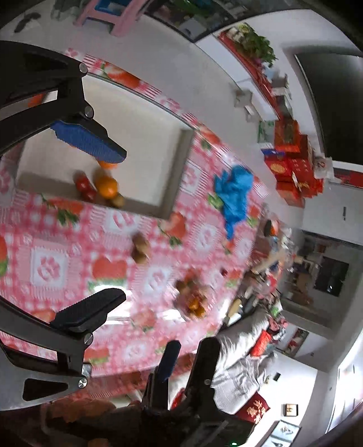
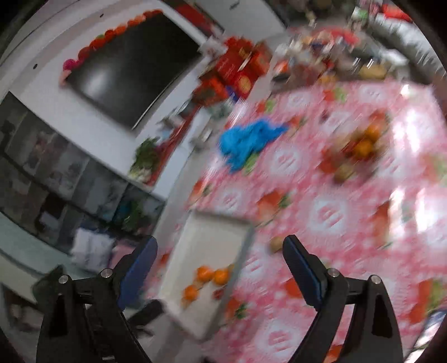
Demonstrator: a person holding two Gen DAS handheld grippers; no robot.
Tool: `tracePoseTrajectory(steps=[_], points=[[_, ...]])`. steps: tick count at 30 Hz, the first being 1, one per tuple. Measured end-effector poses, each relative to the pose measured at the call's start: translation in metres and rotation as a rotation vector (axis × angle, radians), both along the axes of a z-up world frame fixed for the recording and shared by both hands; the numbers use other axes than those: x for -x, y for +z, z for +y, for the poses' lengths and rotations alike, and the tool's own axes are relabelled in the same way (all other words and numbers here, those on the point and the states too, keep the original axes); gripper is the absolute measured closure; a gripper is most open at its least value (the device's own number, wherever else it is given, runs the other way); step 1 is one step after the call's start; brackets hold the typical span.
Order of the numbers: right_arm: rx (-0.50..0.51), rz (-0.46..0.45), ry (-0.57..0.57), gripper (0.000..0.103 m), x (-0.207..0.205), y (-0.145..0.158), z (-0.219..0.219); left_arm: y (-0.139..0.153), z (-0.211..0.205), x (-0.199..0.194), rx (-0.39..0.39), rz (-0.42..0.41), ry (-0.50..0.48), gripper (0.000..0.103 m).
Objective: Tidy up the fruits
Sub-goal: 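Withdraw both tools from the tray toward the walnut and kiwi on the tablecloth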
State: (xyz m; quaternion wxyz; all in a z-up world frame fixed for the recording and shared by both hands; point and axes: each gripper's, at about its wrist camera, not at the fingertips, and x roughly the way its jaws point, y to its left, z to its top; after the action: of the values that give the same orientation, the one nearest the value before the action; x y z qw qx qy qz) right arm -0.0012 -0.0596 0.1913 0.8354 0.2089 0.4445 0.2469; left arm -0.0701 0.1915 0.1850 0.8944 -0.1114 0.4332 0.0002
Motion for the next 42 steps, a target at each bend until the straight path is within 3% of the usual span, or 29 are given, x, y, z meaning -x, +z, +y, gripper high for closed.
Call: tracePoseTrajectory(steps=[4,7,12,16,21,28,31,42], points=[[0.233,-0.048,-0.093,0.010,-0.005,-0.012,-0.024,-0.005,-0.025,-0.018,-0.092,-0.024,-0.016,0.011],[0.397,-0.004,-0.103,0.010,-0.007,-0.056,-0.028,-0.036,-0.045,-0.033,-0.137,0.011,-0.028,0.011],[0.550,0.030,-0.120,0.010,0.004,-0.128,-0.033,-0.095,-0.068,-0.051,-0.109,0.120,-0.041,0.011],[0.617,0.008,-0.134,0.010,0.013,-0.158,-0.032,-0.119,-0.082,-0.056,-0.130,0.166,-0.052,0.011],[0.657,-0.028,-0.182,0.010,0.019,-0.177,-0.038,-0.130,-0.096,-0.063,-0.203,0.158,-0.067,0.011],[0.631,-0.014,-0.199,0.009,0.020,-0.192,-0.045,-0.140,-0.105,-0.076,-0.221,0.166,-0.079,0.011],[0.620,-0.012,-0.202,0.000,0.019,-0.197,-0.047,-0.144,-0.109,-0.080,-0.218,0.168,-0.081,0.011],[0.612,-0.053,-0.211,0.000,0.021,-0.200,-0.050,-0.156,-0.105,-0.100,-0.210,0.146,-0.066,0.011]])
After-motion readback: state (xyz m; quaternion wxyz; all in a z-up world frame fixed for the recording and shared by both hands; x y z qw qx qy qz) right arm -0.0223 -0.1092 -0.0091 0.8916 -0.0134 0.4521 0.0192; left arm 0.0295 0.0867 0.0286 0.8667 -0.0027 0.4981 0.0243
